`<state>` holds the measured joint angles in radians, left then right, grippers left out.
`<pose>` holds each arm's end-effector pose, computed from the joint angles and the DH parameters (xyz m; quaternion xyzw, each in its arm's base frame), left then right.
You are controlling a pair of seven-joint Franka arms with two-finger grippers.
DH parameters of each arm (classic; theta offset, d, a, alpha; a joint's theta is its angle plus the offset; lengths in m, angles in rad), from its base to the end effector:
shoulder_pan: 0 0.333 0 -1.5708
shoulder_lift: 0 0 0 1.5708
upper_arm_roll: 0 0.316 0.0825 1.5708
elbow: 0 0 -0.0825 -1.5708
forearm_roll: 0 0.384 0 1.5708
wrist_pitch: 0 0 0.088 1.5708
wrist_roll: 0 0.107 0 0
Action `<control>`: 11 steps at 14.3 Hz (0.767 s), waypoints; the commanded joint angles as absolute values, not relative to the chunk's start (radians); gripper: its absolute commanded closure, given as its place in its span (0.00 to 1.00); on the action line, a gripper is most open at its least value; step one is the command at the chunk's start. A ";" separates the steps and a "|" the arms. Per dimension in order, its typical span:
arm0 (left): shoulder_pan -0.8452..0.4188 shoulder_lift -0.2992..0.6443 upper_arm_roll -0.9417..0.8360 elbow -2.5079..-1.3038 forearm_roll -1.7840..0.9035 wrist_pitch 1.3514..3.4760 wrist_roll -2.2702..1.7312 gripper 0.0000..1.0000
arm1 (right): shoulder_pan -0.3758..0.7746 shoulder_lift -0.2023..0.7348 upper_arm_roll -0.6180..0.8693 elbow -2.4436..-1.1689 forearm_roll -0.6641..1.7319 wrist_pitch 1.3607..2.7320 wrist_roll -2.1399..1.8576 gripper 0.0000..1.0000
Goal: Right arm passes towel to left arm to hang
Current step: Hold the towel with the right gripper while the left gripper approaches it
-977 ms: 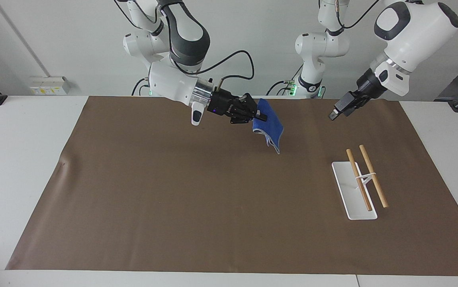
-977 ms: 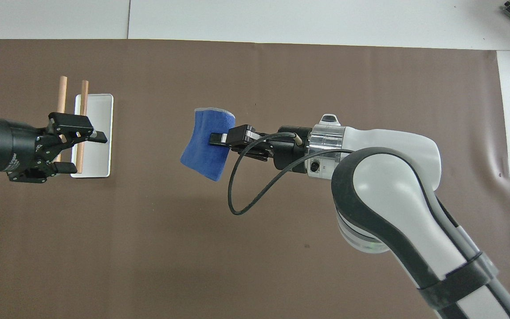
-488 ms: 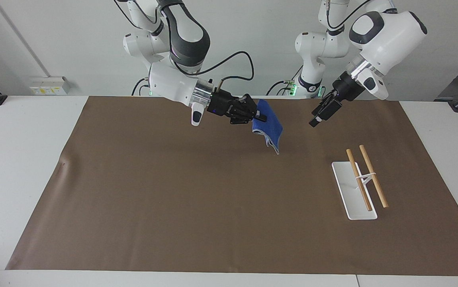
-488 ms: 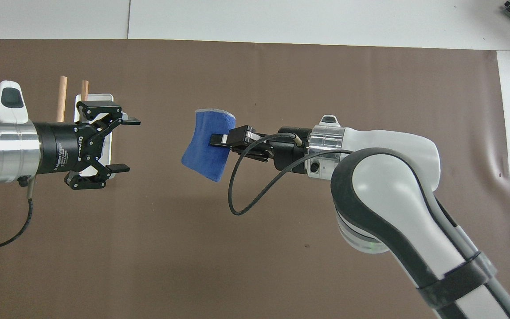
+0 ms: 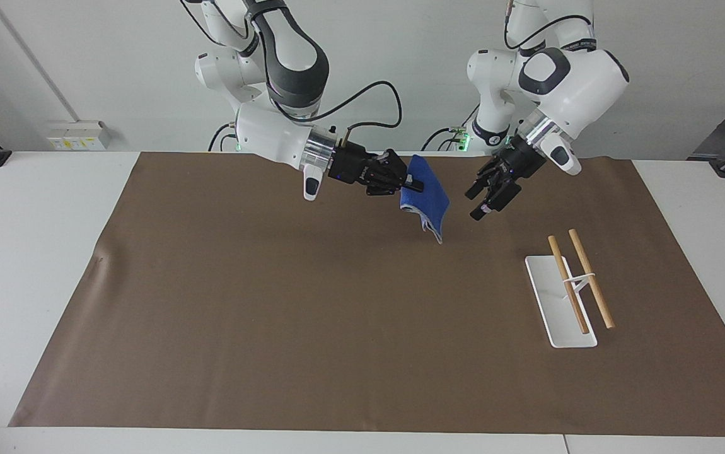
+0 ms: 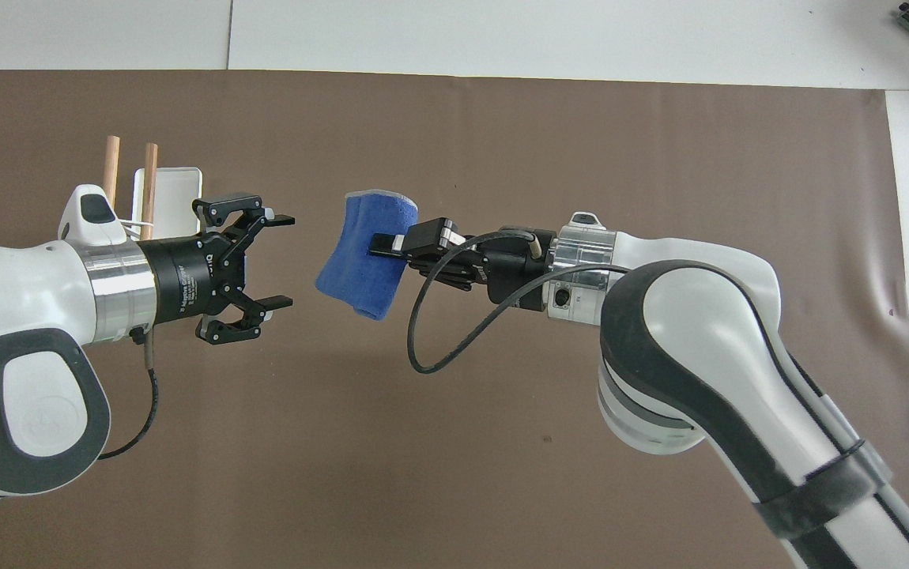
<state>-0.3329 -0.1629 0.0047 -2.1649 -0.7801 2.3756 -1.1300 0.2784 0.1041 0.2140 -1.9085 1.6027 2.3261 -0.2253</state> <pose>0.5048 -0.1798 0.5080 0.7506 0.5575 -0.0787 0.3457 0.5413 0.3055 0.4927 -0.7794 0.1408 -0.0243 0.6101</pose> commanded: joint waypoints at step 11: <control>-0.430 -0.156 0.018 -2.184 -0.986 2.542 -1.186 0.00 | 0.275 0.091 0.233 -1.914 1.698 2.341 -0.249 1.00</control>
<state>-0.4087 -0.1585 0.0052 -2.1979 -0.9630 2.5214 -1.1736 0.2817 0.1025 0.2226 -1.9082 1.6668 2.3261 -0.2262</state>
